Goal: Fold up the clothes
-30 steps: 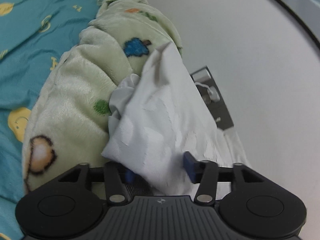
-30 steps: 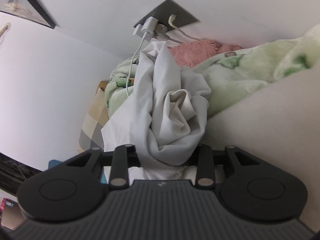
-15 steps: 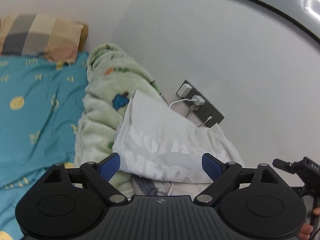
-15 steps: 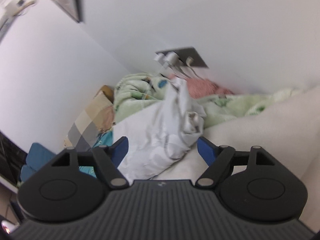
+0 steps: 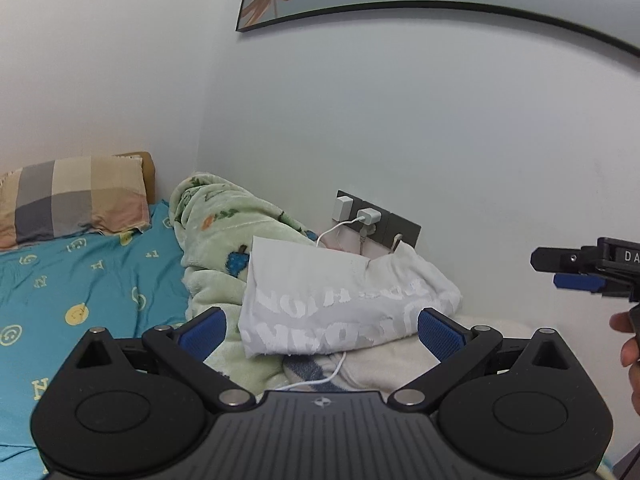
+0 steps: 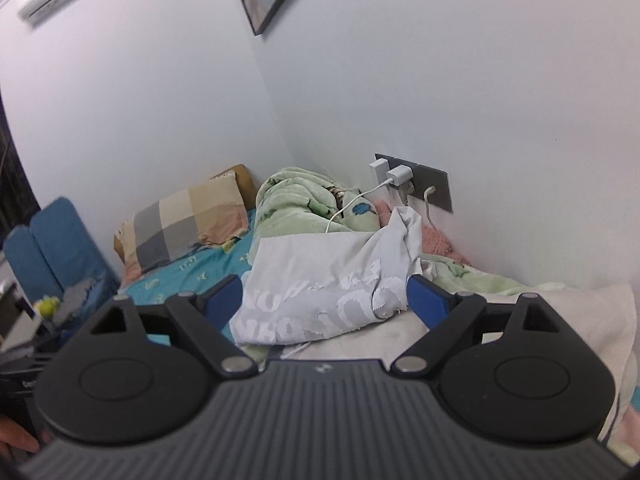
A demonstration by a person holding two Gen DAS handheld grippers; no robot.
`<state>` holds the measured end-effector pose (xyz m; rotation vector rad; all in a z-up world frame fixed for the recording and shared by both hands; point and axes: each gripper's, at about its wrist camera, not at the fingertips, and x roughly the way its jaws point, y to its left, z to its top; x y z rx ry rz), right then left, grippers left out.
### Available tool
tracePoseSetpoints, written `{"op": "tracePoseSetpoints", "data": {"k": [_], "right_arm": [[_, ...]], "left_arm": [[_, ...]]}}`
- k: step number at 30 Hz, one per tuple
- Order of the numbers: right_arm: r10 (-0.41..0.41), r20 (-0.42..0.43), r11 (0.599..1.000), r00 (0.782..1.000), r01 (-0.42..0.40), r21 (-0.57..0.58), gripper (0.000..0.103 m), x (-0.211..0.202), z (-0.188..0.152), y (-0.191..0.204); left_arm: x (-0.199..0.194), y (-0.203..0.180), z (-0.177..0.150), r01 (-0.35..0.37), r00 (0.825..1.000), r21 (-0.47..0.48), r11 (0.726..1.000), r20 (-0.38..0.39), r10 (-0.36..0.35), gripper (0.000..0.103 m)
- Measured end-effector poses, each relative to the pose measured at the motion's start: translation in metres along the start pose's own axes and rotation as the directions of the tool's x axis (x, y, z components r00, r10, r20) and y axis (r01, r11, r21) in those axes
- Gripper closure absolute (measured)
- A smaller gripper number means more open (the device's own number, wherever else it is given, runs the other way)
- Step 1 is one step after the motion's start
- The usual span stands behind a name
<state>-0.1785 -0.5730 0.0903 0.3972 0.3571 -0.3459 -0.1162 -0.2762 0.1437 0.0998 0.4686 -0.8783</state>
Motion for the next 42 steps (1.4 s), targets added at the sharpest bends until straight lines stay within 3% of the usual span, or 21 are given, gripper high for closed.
{"op": "tracePoseSetpoints", "data": {"k": [3, 17, 42], "right_arm": [[0.001, 0.006, 0.998, 1.000, 0.000, -0.057, 0.012, -0.004, -0.011, 0.011], [-0.014, 0.045, 0.979, 0.999, 0.023, -0.201, 0.012, -0.015, -0.049, 0.055], [-0.051, 0.042, 0.971, 0.998, 0.059, -0.232, 0.012, -0.014, -0.084, 0.075]], "left_arm": [[-0.008, -0.008, -0.012, -0.027, 1.000, 0.033, 0.999, 0.012, 0.027, 0.000], [-0.051, -0.013, -0.037, -0.071, 0.994, 0.024, 0.997, 0.083, 0.069, 0.000], [-0.056, -0.007, -0.064, -0.097, 0.994, 0.001, 0.995, 0.047, 0.096, 0.001]]}}
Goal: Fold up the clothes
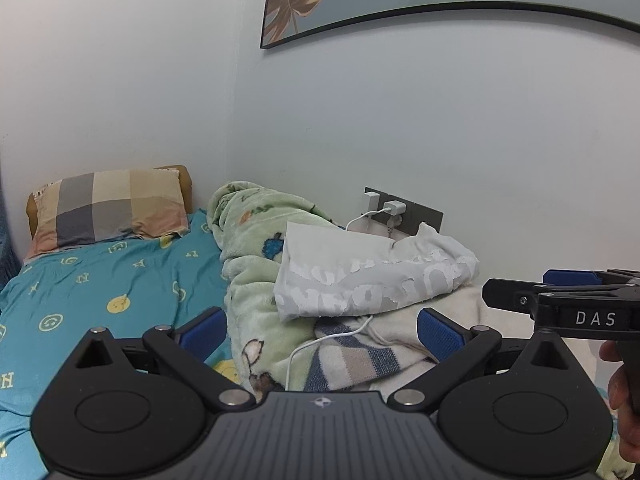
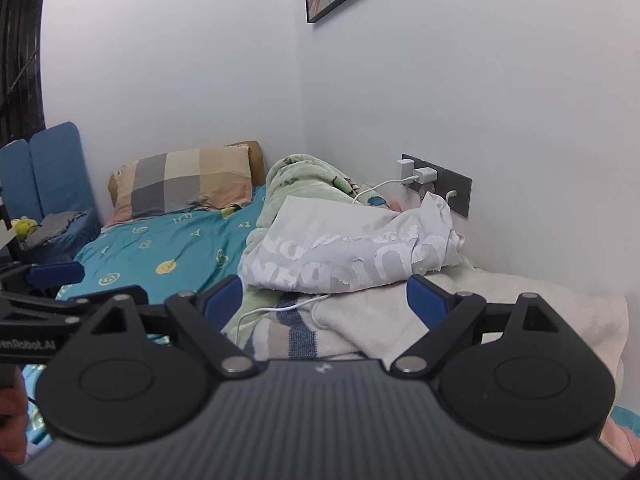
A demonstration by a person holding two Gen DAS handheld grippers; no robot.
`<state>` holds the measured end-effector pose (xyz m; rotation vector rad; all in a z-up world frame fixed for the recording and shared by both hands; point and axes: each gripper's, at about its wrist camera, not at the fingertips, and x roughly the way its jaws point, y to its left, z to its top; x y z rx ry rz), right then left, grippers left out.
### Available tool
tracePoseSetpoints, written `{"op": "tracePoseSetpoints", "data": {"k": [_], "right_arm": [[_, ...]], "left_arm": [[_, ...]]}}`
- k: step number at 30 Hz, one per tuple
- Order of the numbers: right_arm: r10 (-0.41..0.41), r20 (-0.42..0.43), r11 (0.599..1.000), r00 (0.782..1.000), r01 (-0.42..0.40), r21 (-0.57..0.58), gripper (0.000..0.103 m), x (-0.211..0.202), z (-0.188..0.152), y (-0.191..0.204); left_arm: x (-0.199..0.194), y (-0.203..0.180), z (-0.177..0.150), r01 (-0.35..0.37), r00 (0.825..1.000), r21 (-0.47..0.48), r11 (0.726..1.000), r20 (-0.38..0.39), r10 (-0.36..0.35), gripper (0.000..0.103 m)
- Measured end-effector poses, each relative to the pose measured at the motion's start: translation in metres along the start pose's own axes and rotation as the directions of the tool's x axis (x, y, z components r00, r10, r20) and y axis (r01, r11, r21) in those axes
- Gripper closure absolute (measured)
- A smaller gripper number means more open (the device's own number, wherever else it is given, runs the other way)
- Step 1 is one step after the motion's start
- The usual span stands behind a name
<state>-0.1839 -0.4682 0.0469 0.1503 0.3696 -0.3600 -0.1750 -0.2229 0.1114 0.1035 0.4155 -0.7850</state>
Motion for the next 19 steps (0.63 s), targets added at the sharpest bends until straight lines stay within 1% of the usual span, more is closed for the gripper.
{"op": "tracePoseSetpoints", "data": {"k": [9, 13, 19], "right_arm": [[-0.028, 0.029, 0.999, 0.999, 0.029, -0.042, 0.012, -0.007, -0.006, 0.012], [-0.022, 0.036, 0.999, 0.999, 0.024, -0.038, 0.012, -0.012, -0.009, 0.016], [-0.018, 0.033, 0.999, 0.999, 0.019, -0.035, 0.012, -0.013, -0.011, 0.017]], "left_arm": [[-0.011, 0.000, -0.005, -0.027, 1.000, 0.013, 1.000, 0.016, 0.027, 0.001], [-0.016, 0.000, -0.007, -0.039, 0.999, 0.018, 0.999, 0.021, 0.039, 0.001], [-0.018, -0.001, -0.009, -0.037, 0.999, 0.019, 0.999, 0.018, 0.037, 0.001]]}}
